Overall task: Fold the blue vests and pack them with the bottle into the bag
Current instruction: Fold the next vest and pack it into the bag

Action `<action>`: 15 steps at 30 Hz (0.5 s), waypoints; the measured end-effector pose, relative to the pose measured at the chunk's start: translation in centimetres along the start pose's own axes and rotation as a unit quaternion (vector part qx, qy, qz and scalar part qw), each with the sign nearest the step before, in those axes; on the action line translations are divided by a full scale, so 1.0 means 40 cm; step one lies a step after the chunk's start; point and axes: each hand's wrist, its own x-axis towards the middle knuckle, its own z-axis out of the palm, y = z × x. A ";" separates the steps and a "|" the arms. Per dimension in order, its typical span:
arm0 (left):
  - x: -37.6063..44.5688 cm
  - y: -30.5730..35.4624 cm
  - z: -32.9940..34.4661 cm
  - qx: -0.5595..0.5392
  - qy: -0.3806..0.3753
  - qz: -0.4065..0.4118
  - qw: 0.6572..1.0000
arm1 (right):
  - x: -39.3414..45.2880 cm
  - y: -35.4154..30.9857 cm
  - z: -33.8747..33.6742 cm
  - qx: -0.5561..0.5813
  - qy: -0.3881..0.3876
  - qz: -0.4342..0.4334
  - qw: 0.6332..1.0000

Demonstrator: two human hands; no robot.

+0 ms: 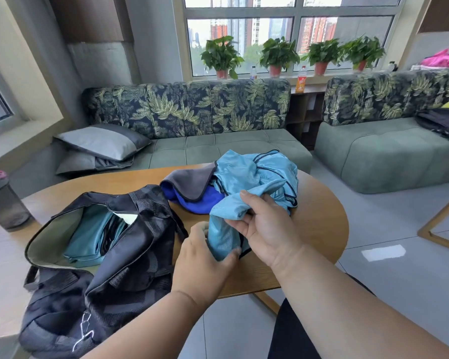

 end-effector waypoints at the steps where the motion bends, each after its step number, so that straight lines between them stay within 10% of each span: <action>1: 0.011 0.002 0.000 0.009 -0.010 -0.009 1.000 | -0.003 0.001 0.006 0.001 -0.001 0.000 1.000; 15: -0.021 -0.037 -0.002 0.061 -0.179 -0.025 0.982 | 0.031 -0.065 -0.015 -0.247 -0.011 -0.021 0.969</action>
